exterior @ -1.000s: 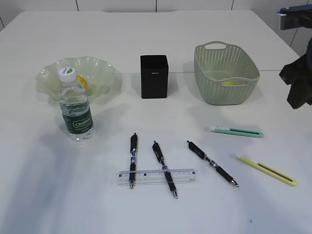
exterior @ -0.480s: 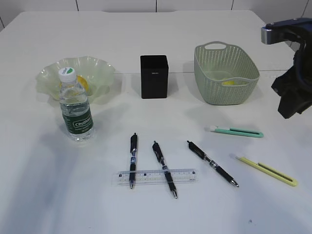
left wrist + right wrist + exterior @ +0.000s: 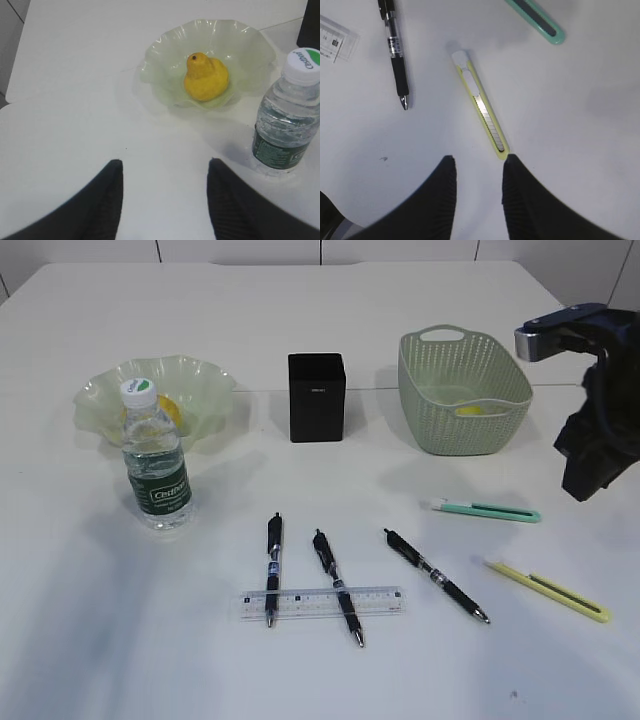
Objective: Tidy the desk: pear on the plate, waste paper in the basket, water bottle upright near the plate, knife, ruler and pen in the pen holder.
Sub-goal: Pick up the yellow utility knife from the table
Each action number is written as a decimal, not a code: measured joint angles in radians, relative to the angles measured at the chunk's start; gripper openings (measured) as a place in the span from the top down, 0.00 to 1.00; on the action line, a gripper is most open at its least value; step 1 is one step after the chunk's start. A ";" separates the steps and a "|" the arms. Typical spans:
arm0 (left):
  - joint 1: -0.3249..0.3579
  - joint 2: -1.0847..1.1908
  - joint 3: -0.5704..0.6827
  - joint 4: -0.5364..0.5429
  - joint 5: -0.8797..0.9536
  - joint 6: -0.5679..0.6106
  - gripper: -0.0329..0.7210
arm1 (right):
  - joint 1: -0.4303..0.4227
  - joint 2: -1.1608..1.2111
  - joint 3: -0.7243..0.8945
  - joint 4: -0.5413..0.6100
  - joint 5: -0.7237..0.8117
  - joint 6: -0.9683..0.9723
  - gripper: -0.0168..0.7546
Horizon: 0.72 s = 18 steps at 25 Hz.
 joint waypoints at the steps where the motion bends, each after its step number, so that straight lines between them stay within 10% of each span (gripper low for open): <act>1: 0.000 0.000 0.000 0.000 0.000 0.000 0.45 | 0.000 0.007 0.000 0.000 0.000 -0.003 0.67; 18: 0.000 0.000 0.000 0.000 0.024 0.000 0.45 | 0.011 0.153 -0.192 -0.006 0.000 -0.020 0.67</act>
